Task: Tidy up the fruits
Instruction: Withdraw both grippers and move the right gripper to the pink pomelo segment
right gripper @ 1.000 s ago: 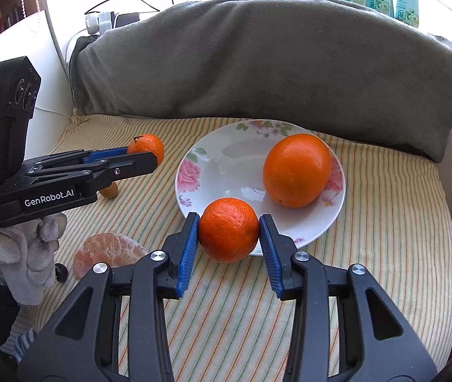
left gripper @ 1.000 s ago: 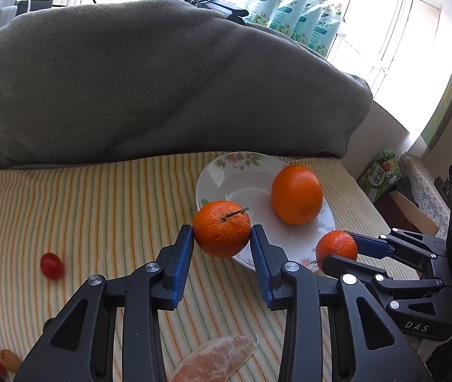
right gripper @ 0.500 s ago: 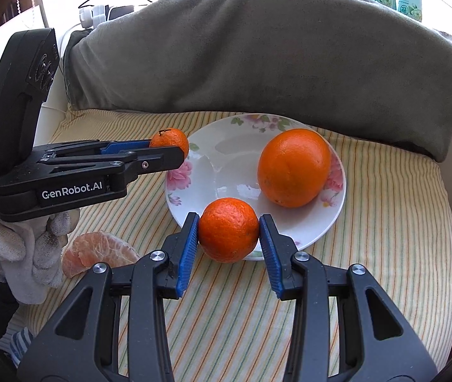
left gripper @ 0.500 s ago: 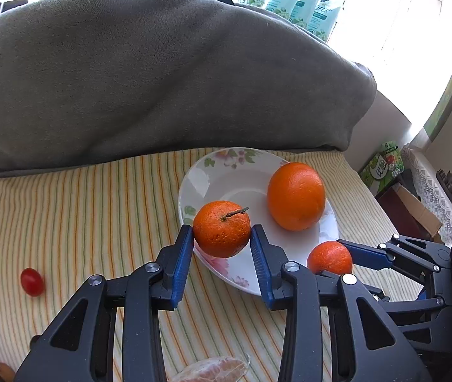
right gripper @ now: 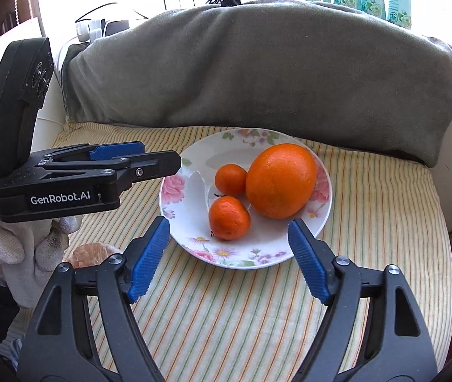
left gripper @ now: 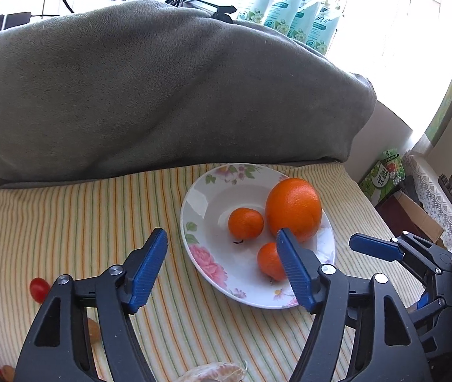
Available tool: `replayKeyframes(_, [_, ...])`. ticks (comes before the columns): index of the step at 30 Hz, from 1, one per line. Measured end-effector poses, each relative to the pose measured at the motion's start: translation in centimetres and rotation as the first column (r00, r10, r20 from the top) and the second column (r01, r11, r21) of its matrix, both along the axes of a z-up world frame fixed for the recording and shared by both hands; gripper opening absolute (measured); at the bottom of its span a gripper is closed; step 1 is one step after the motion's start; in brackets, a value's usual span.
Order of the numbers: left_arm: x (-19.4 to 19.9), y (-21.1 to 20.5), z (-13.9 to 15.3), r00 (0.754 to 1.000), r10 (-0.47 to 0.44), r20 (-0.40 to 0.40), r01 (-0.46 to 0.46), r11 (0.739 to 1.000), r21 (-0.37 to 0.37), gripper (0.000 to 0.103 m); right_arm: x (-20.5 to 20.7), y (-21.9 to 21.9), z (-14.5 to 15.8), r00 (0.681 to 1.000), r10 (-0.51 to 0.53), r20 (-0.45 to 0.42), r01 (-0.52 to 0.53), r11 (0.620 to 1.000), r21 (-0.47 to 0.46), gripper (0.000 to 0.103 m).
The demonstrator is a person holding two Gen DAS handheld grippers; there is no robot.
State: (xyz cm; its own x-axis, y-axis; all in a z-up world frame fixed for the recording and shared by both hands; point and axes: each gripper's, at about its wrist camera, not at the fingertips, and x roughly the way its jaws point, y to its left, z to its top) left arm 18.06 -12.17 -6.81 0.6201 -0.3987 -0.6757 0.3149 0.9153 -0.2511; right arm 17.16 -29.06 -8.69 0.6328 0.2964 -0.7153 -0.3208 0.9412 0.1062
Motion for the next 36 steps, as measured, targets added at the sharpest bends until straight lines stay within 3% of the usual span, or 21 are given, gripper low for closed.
replayKeyframes(4, [-0.1, 0.3, 0.1, 1.000, 0.009, -0.005, -0.009, 1.000, -0.002, 0.077, -0.4, 0.0, 0.1, 1.000, 0.002, 0.009, -0.001, 1.000, -0.006, 0.091])
replayKeyframes(12, [-0.3, 0.0, 0.5, 1.000, 0.012, 0.004, -0.012, 1.000, 0.004, 0.077, -0.6, 0.8, 0.1, 1.000, 0.021, 0.008, -0.021, 0.999, -0.025, 0.091])
replayKeyframes(20, [-1.5, 1.5, 1.5, 0.999, 0.032, 0.031, -0.032, 0.999, -0.010, 0.077, -1.1, 0.7, 0.7, 1.000, 0.021, 0.007, -0.021, 1.000, 0.016, 0.091])
replayKeyframes(36, [-6.8, 9.0, 2.9, 0.991, 0.116, 0.069, -0.114, 0.993, -0.040, 0.077, -3.6, 3.3, 1.1, 0.993, 0.116, -0.002, -0.116, 0.990, 0.082, 0.091])
